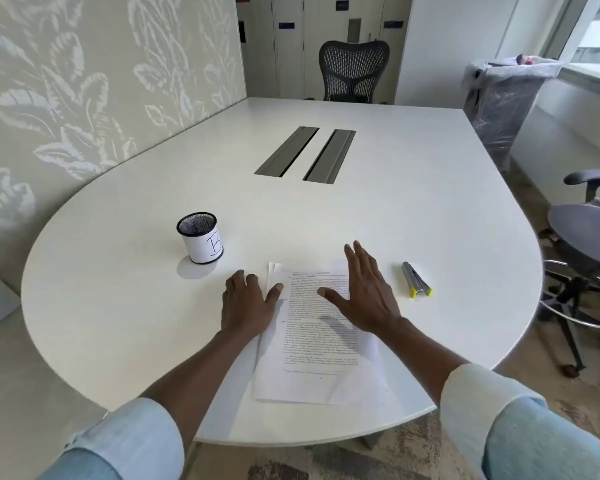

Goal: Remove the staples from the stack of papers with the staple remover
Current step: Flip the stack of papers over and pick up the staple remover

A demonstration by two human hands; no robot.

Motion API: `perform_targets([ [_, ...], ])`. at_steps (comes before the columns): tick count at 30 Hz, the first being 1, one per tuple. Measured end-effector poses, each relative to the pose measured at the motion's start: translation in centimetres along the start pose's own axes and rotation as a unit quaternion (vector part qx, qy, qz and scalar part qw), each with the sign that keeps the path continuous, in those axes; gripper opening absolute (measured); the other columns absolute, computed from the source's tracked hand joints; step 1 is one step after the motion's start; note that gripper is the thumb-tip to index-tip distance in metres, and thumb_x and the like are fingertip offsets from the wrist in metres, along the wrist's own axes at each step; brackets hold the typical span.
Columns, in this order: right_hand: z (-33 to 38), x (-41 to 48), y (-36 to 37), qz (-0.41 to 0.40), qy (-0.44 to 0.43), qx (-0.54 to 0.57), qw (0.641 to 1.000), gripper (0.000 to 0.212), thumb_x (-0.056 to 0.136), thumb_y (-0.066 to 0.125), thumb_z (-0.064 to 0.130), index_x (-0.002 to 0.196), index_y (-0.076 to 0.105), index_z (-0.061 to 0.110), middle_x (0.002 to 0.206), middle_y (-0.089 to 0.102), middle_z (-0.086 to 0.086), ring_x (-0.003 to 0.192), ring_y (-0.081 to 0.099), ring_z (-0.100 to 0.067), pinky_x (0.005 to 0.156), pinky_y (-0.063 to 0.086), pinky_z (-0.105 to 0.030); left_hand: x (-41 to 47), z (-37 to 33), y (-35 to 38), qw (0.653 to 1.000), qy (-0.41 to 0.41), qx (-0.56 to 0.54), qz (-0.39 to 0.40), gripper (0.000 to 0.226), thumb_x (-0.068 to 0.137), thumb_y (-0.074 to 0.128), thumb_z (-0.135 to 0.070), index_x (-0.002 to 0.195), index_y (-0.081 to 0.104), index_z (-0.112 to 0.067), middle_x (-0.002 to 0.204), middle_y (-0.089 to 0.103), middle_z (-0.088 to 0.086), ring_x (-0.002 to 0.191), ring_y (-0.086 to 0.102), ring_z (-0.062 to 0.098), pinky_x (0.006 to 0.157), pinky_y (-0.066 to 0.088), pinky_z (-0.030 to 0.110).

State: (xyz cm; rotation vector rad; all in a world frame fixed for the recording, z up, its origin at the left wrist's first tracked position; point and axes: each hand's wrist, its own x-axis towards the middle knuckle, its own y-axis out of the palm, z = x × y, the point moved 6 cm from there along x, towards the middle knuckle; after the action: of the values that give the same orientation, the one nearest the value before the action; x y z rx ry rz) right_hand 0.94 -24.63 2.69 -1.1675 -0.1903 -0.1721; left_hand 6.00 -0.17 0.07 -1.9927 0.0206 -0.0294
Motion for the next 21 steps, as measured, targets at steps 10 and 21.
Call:
perform_targets([
  [10,-0.1,-1.6,3.2,0.038,0.038,0.008,0.999,0.107,0.100,0.058,0.073,0.175,0.013,0.012,0.183,0.012,-0.018,0.169,0.017,-0.035,0.134,0.026,-0.047,-0.3,-2.8,0.5,0.993,-0.080,-0.087,0.020,0.069,0.101,0.064,-0.059,0.137,0.060,0.001,0.155,0.047,0.020,0.152,0.034,0.040,0.121,0.041,0.052],
  [21,-0.8,-1.6,2.6,-0.006,0.087,0.112,0.990,0.094,0.098,0.064,0.070,0.166,0.035,0.011,0.165,0.043,-0.009,0.154,0.042,-0.029,0.118,0.047,-0.046,-0.2,-3.6,-1.2,0.911,-0.211,-0.353,-0.034,0.051,0.086,0.082,-0.009,0.131,0.062,0.004,0.125,0.072,0.024,0.117,0.070,0.043,0.071,0.049,0.033],
])
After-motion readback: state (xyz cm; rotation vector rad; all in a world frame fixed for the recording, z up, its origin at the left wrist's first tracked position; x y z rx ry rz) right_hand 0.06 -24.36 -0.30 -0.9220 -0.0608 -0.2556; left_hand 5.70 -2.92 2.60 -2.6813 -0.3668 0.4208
